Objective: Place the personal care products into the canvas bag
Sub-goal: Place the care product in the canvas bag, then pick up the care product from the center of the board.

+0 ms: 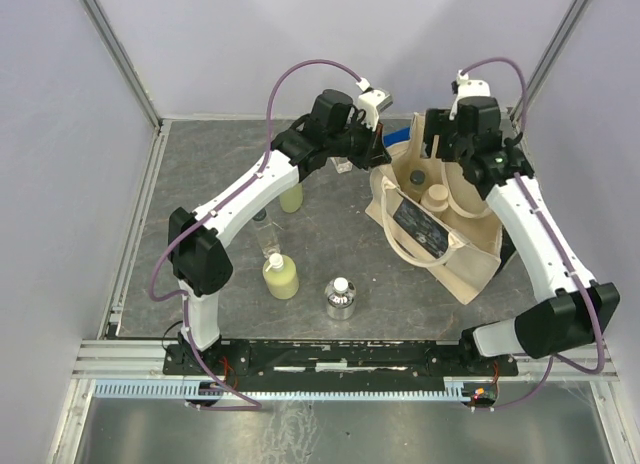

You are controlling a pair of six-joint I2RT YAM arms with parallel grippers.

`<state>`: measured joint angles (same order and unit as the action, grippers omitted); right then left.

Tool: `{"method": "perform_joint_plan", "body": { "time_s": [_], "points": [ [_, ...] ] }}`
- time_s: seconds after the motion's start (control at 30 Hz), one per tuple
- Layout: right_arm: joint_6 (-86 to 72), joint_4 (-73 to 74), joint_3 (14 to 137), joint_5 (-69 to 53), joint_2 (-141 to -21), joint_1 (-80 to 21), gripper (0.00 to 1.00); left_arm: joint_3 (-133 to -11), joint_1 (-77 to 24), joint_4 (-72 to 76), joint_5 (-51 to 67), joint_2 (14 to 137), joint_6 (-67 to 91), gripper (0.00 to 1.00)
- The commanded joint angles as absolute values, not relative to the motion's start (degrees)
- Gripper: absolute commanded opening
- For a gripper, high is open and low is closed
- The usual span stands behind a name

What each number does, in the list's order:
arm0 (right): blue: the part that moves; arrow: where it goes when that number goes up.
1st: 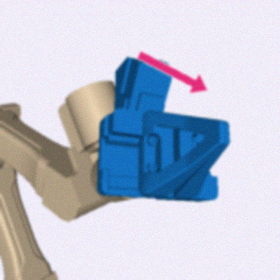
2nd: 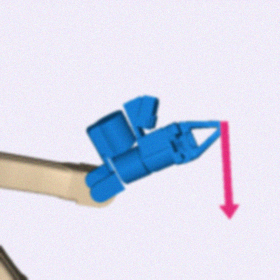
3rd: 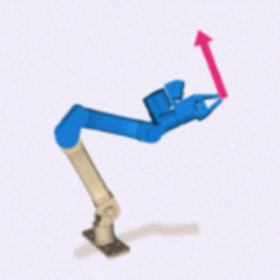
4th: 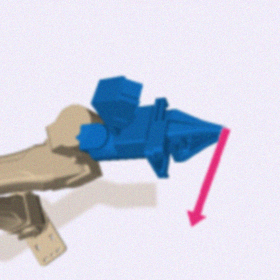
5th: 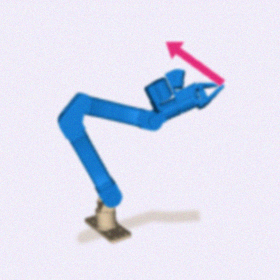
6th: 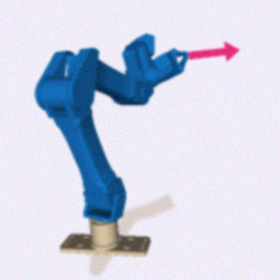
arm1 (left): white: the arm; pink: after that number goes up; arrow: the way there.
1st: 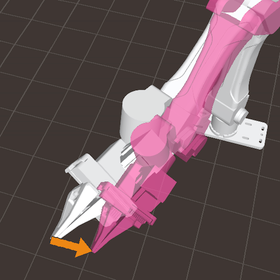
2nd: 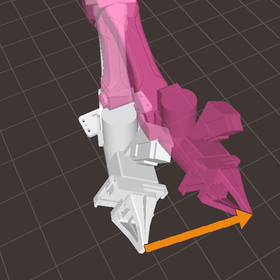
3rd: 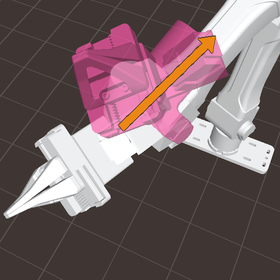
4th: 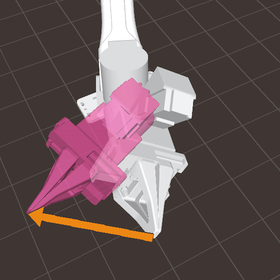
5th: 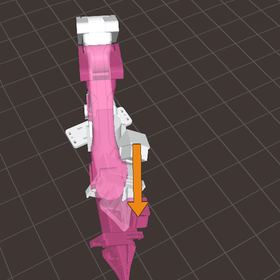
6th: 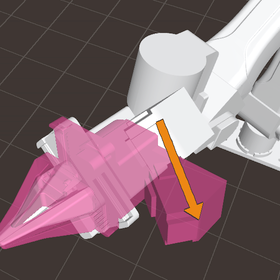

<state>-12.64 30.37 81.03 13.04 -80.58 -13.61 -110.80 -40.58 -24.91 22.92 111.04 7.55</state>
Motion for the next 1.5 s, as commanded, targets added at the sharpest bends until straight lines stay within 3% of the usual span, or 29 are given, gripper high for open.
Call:
{"method": "perform_joint_plan", "body": {
  "time_s": [0.0, 0.3, 0.6, 1.0, 1.27, 1.47],
  "points": [
    [-13.19, 38.84, 90.11, 11.77, -77.39, -13.36, 0.87, -112.89, -40.01, -21.98, 24.53, 111.18, 8.79, 0.03],
    [-11.64, 46.11, 103.24, 5.27, -78.03, -13.47, 0.86, -113.13, -39.67, -21.38, 24.41, 112.35, 8.91, 0.03],
    [-5.71, 54.01, 98.15, 8.26, -72.26, -25.25, 0.86, -113.61, -39.12, -20.74, 24.44, 113.58, 9.75, 0.03],
    [-10.05, 49.85, 84.29, 13.90, -66.08, -47.72, 0.85, -113.54, -38.36, -20.29, 24.69, 114.99, 9.39, 0.03],
    [-12.91, 46.31, 76.20, 15.03, -68.51, -59.52, 0.84, -113.81, -38.14, -20.04, 25.38, 115.23, 9.40, 0.03],
    [-15.91, 43.33, 74.79, 9.43, -71.46, -62.06, 0.83, -113.79, -38.14, -19.89, 25.63, 115.62, 9.43, 0.03]
  ]
}}
